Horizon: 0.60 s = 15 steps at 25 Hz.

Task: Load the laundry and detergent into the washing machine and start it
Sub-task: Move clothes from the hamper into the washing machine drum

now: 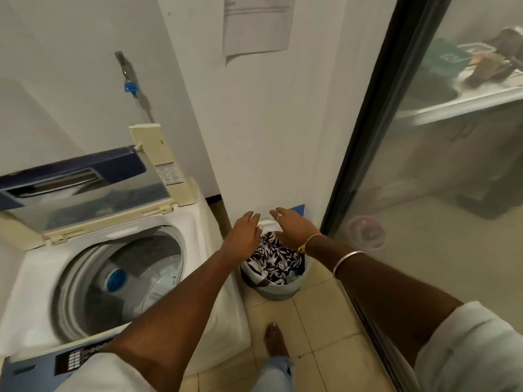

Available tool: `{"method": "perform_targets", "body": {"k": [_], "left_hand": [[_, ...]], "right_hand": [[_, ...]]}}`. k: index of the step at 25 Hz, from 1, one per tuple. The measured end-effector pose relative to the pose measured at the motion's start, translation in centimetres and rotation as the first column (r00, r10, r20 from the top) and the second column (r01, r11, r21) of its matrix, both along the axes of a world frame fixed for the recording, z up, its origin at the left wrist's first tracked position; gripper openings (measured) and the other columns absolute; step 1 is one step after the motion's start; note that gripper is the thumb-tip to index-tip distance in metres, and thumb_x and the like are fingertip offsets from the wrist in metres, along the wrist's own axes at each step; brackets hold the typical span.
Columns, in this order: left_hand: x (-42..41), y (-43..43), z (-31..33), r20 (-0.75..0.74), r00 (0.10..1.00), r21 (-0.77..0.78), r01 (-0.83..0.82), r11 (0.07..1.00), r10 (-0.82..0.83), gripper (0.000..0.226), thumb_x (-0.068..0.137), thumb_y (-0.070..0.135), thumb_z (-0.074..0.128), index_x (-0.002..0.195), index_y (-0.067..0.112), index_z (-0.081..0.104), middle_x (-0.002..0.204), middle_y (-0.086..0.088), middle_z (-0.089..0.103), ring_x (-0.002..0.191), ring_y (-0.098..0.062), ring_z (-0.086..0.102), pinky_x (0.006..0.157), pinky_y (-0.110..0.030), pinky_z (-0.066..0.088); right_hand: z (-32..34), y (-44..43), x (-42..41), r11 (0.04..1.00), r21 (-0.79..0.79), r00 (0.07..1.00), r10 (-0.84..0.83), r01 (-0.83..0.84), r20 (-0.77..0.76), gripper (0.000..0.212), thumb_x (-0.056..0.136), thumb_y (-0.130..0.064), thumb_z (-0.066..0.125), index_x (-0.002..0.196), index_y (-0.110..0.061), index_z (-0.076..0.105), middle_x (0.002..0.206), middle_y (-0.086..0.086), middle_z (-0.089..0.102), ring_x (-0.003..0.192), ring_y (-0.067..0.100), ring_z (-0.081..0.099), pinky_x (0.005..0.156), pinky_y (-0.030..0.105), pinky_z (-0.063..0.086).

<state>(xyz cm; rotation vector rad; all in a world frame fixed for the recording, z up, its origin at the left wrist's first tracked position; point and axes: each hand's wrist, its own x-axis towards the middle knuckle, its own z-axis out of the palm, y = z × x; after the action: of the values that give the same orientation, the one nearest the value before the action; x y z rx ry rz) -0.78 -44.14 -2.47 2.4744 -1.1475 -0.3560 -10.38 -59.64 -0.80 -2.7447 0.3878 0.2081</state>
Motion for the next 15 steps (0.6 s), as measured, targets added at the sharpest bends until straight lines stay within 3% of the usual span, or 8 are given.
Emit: {"method": "perform_targets", "body": {"k": [3,5,11,15], "left_hand": [[3.2,-3.1,-3.4,-0.073,0.997,0.044,0.019,0.999,-0.016,0.043,0.103,0.022,0.042,0.144,0.009,0.042,0.147,-0.014,0.044,0.131,-0.031,0.046,0.111,-0.041,0.038],[5.3,-4.4,-6.4,-0.098,0.995,0.098,0.029,0.995,-0.019,0.042,0.1,0.02,0.046,0.141,0.007,0.045,0.141,-0.015,0.05,0.125,-0.031,0.05,0.108,-0.042,0.041],[9.0,-8.4,-13.8,-0.266,0.964,0.228,0.093,0.969,-0.03,0.049,0.095,0.011,0.052,0.142,0.001,0.044,0.138,-0.02,0.051,0.127,-0.035,0.049,0.113,-0.038,0.032],[11.6,-10.3,-21.1,-0.33,0.943,0.267,0.062,0.962,0.031,0.058,0.092,0.024,0.046,0.147,0.007,0.038,0.147,-0.017,0.044,0.137,-0.034,0.041,0.118,-0.041,0.028]], "right_hand": [[-3.0,-3.4,3.0,0.998,0.05,0.997,-0.027,0.031,-0.071,0.067,0.094,-0.03,0.06,0.153,-0.014,0.03,0.156,0.009,0.034,0.14,0.032,0.036,0.113,0.045,0.036],[-5.3,-5.3,4.6,0.996,0.069,0.993,-0.043,0.051,-0.113,0.067,0.095,-0.028,0.059,0.153,-0.014,0.029,0.157,0.009,0.032,0.141,0.031,0.034,0.114,0.042,0.032],[-15.6,-9.4,8.6,0.988,0.15,0.961,0.003,0.04,-0.275,0.073,0.092,-0.035,0.062,0.153,-0.017,0.027,0.156,0.009,0.032,0.14,0.032,0.034,0.114,0.044,0.033],[-24.8,-11.5,10.7,0.975,0.221,0.938,0.061,0.017,-0.342,0.086,0.086,-0.04,0.069,0.155,-0.016,0.023,0.157,0.011,0.029,0.142,0.033,0.03,0.117,0.042,0.028]]}}
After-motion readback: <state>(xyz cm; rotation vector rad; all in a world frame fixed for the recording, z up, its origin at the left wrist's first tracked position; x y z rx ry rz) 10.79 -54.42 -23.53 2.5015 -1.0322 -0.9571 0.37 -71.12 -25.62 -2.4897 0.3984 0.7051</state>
